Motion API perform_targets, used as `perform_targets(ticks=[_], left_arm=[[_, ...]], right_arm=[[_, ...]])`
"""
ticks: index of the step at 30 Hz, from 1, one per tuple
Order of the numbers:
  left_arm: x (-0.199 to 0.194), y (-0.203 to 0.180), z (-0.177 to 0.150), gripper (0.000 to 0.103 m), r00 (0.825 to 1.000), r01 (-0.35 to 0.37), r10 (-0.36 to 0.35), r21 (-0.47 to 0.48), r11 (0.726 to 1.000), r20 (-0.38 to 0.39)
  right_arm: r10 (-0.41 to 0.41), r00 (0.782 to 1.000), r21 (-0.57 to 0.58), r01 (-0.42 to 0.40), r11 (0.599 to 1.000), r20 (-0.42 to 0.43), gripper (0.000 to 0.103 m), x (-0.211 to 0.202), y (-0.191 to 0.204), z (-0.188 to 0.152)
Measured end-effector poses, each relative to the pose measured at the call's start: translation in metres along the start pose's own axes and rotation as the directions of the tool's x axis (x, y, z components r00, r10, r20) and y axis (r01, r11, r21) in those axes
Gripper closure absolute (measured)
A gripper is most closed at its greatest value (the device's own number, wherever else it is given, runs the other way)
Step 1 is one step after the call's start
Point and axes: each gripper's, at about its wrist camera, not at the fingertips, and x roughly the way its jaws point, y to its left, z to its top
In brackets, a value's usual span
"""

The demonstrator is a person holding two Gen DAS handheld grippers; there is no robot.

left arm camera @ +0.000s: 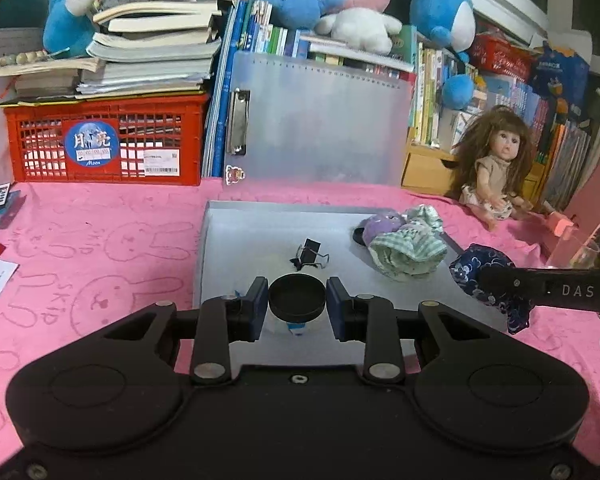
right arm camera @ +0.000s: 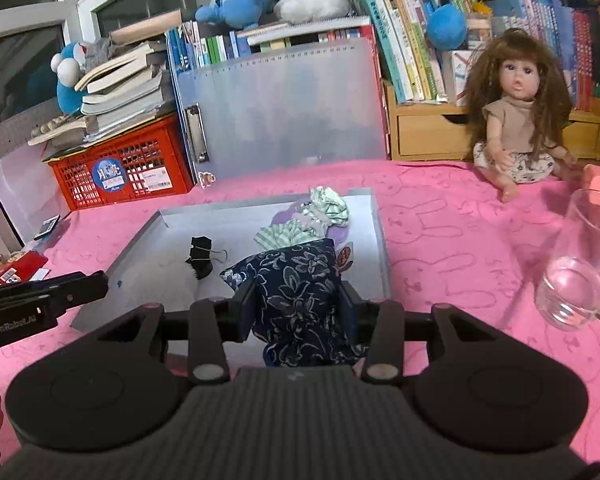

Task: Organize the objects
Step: 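Carry the black disc and blue floral cloth over the white box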

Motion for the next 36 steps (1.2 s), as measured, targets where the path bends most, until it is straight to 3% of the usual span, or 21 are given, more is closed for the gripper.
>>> perform_targets(ticks=[11,23,36], left_arm=[[0.046,0.002,-0.001,0.073,0.999,-0.020,0.020,0.000,1.000,-0.050],[0.069,0.002,0.006,0.073,1.000,-0.022,0.023,0.011,1.000,-0.021],[0.101,-0.002,0.020,0.073,0.999,-0.042,0.042,0.014,0.999,-0.003]], right_arm=[[-0.011,0.998,-0.005,0.011,1.000,-0.061,0.056,0.041,-0.001,0.009],[0.010,0.993,0.030,-0.007,1.000,-0.118,0.056,0.070,-0.006,0.006],[0.016,0.993,0.045,-0.010,0.999,-0.121,0.056,0.090,-0.010,0.015]])
